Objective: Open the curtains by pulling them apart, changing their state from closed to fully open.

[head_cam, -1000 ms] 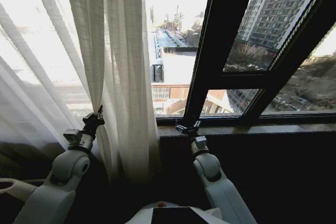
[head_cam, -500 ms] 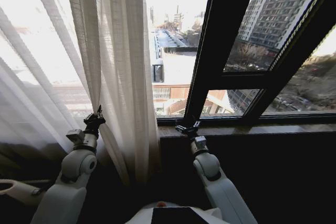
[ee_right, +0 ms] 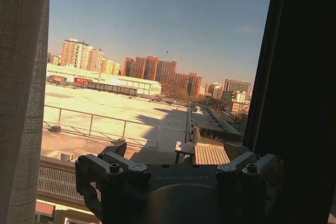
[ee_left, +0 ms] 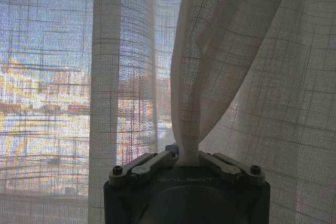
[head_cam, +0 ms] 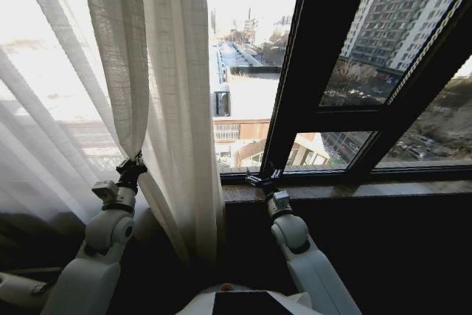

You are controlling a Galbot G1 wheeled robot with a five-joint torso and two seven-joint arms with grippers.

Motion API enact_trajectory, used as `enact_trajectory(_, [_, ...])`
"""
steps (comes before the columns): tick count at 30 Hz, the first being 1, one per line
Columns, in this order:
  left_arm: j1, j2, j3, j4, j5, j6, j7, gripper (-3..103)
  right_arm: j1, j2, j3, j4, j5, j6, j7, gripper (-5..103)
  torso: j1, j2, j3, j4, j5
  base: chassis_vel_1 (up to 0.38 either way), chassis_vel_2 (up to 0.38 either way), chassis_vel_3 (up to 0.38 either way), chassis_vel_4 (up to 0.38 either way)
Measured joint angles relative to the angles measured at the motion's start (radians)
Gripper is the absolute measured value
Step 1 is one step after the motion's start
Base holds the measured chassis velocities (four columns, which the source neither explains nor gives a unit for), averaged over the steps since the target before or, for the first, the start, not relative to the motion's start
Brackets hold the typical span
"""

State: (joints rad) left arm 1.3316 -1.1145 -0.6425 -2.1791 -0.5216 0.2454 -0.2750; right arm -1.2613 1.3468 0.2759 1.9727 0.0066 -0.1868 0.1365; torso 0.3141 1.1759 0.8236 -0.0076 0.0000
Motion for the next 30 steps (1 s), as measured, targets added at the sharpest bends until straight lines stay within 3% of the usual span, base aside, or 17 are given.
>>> enact_trajectory(7, [0.003,0.003,0.000,-0.006,0.001,0.000,0.001,0,-0.001,0.000,0.001,0.001,-0.001,0.005,-0.001,100,0.002,-0.001,0.001,-0.0002,0.0002,-0.109,0.153,0.100,-0.127])
enact_trajectory(30, [0.030,0.020,-0.019,-0.045,-0.002,0.004,0.000,0,-0.027,-0.002,0.000,0.045,-0.005,0.003,0.004,100,0.000,0.000,0.000,-0.0001,0.0002,0.003,-0.003,-0.004,0.004])
